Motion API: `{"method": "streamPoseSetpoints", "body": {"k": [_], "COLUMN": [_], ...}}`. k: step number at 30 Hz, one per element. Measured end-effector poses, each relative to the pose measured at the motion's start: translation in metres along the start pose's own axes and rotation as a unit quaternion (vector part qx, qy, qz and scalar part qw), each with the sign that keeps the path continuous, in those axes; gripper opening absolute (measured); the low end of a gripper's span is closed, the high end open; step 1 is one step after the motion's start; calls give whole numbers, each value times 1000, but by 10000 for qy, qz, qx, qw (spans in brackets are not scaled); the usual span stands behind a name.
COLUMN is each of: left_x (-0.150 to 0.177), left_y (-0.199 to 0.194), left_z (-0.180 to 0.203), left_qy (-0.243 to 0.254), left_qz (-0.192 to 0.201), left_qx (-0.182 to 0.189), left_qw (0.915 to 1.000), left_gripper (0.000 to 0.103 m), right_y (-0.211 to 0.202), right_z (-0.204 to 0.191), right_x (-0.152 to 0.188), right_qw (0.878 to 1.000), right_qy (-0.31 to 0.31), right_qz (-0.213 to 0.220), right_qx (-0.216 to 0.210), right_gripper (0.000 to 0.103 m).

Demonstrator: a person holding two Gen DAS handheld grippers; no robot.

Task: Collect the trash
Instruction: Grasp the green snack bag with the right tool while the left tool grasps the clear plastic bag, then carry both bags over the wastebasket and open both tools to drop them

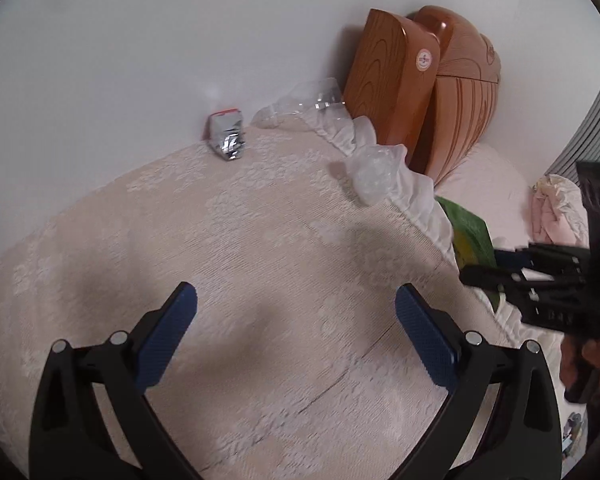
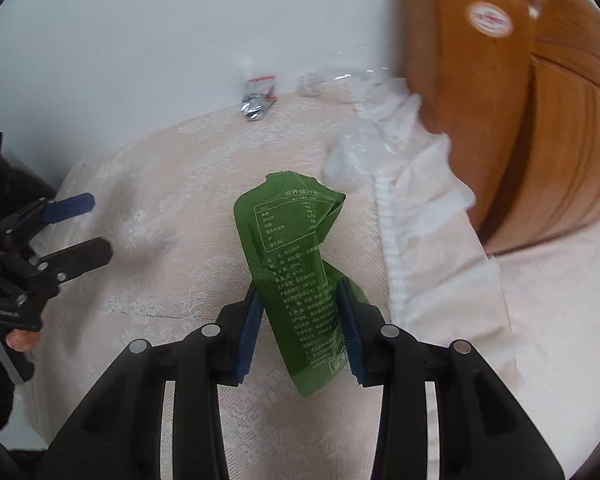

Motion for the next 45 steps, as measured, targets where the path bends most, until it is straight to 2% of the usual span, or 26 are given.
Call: {"method": "streamPoseSetpoints", "body": {"k": [3, 7, 10, 13, 15, 19, 21, 27, 31, 35, 38, 41, 45], "left_x": [-33, -72, -91, -97, -96, -84, -73, -23, 28, 86, 134, 175, 215], "left_y": [26, 66, 97, 120, 127, 108, 89, 26, -16, -54, -79, -96, -109], "left_z": [30, 65, 83, 88, 88, 83, 82, 70, 59, 55, 52, 57, 68], "left_qy": [290, 438, 479, 389, 297, 149, 195, 77, -73, -174, -328, -247, -160], "left_qz": [55, 7, -140, -358, -510, -412, -292, -125, -104, -100, -211, -323, -508], "left_qx": [6, 59, -144, -259, -267, -286, -370, -507, -622, -740, -661, -645, -448], "left_qw": [9996, 9990, 9987, 9983, 9979, 9986, 9987, 9986, 9980, 9971, 9971, 9971, 9976], "left_gripper": [95, 92, 85, 63, 32, 27, 27, 27, 27, 27, 27, 27, 27], "right_y": [-14, -26, -29, -37, -41, -47, -46, -49, -50, -55, -60, -65, -75], "right_z": [11, 20, 27, 28, 28, 23, 27, 9, -6, -26, -43, -53, -61], "right_x": [25, 52, 62, 74, 79, 86, 87, 92, 102, 122, 144, 166, 197], "right_qw": [9976, 9926, 9894, 9874, 9872, 9872, 9872, 9906, 9922, 9930, 9934, 9931, 9930], "right_qy": [686, 1206, 1441, 1564, 1573, 1558, 1551, 1302, 1168, 1056, 959, 891, 831], "right_qz": [115, 146, 192, 243, 266, 329, 340, 308, 264, 192, 120, 65, 48], "right_qx": [-45, 53, -16, -52, -60, -120, -157, -268, -352, -494, -619, -757, -842], "right_gripper": [38, 38, 38, 38, 38, 38, 38, 38, 39, 39, 39, 39, 39]}}
Point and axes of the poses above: each gripper's, at about its wrist camera, not at the fingertips, and y roughly the way its jaws point, z to its right, x to its underside, the point moved 2 cm from there along y, roughly the way its jaws point, and after that the axes turned 10 degrees about -z, right-handed, at the moved point
